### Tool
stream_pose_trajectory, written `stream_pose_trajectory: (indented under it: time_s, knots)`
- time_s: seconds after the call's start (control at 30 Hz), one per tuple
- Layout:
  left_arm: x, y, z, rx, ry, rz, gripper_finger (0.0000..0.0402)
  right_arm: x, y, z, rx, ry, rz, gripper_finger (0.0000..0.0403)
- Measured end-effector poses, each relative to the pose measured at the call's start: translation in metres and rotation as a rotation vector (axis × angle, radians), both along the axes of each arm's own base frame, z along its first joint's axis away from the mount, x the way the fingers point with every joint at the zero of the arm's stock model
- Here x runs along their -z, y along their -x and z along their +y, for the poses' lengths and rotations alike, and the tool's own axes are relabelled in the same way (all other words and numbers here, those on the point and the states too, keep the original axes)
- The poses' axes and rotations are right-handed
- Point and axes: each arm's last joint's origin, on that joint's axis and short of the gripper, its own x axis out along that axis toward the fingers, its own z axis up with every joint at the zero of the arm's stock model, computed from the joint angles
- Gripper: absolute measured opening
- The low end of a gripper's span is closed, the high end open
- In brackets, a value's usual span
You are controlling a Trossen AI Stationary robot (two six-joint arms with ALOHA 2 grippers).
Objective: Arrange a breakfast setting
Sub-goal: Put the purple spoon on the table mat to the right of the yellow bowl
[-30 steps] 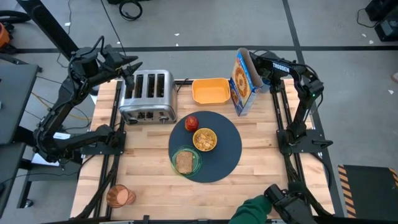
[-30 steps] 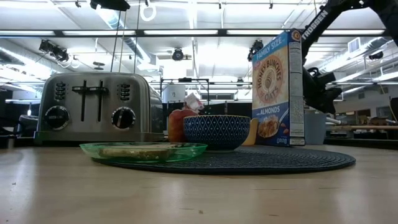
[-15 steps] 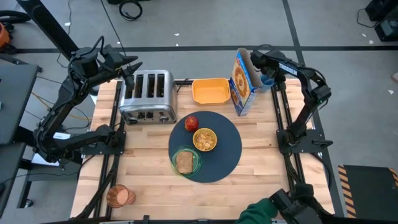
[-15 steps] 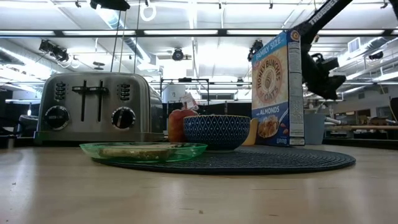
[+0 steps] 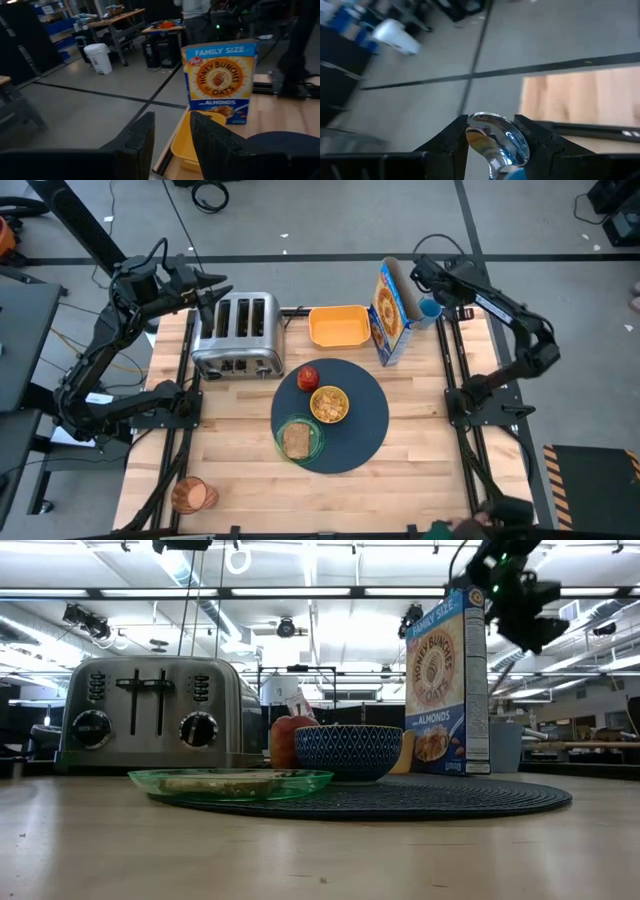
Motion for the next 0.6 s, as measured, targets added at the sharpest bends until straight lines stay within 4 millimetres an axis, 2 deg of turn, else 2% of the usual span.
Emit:
stream_pose_trajectory:
  time_s: [0.37,0.6]
  knots:
    - [0.0,-0.002,-0.004,0.16,0.041,-0.033,0.0133,-0.053,0.015,0.054,-0.074,0.331,-0.039,0.0147]
    - [0.001,-0.003,-0.007,0.237,0.12,-0.061,0.0133,-0.087,0.014,0.076,-0.231,0.496,-0.096,0.0146]
